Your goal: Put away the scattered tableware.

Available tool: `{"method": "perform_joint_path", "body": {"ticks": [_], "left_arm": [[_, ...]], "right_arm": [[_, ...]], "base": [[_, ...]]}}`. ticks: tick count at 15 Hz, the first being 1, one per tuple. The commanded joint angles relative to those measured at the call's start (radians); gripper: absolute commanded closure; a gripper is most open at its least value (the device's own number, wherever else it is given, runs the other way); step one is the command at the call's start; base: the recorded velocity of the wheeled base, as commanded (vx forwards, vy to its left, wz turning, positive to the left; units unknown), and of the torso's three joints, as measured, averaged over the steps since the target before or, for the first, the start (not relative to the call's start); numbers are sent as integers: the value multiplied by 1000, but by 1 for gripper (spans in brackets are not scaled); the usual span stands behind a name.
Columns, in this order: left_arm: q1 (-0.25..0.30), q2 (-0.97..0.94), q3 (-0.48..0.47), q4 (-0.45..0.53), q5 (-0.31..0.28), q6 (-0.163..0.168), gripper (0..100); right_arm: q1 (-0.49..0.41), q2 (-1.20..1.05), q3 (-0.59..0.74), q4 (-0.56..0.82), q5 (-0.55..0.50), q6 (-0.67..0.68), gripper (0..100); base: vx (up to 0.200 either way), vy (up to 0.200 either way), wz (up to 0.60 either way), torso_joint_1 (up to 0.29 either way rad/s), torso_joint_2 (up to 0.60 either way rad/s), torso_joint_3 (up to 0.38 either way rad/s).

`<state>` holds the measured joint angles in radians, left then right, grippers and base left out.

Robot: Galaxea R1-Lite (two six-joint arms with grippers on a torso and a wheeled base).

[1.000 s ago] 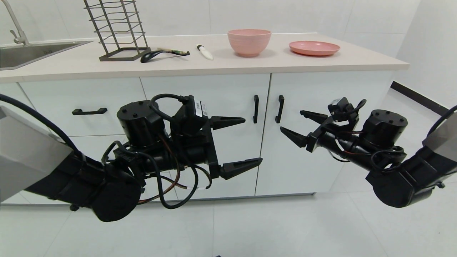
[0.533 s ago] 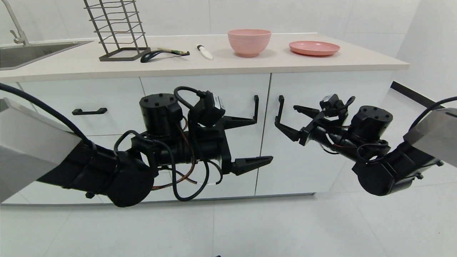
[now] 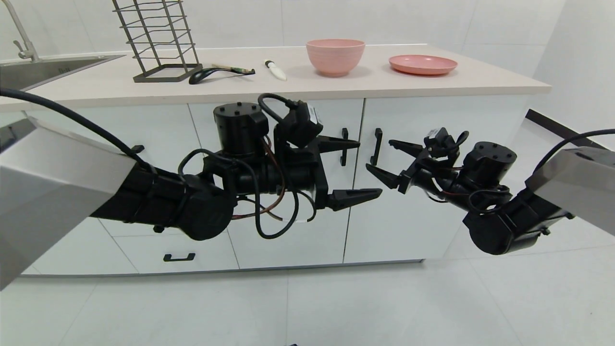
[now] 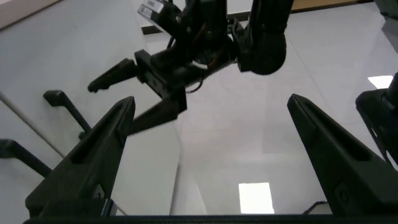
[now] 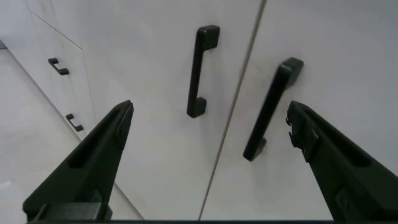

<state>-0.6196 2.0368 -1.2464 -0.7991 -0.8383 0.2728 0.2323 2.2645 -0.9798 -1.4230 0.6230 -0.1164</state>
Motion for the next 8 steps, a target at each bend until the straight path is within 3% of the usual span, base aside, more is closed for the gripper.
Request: {"method": "perform_joint_path", "body": {"ticks": [1, 8], "left_arm": [[-5, 74, -145, 60, -5, 6, 0], [0, 82, -131, 52, -2, 6, 0]], "right_arm": [[1, 58, -54, -2, 4, 0, 0], [-34, 109, -115, -5, 32, 0, 0]], "base": [[0, 0, 0, 0, 0, 0], [0, 0, 0, 0, 0, 0]]}}
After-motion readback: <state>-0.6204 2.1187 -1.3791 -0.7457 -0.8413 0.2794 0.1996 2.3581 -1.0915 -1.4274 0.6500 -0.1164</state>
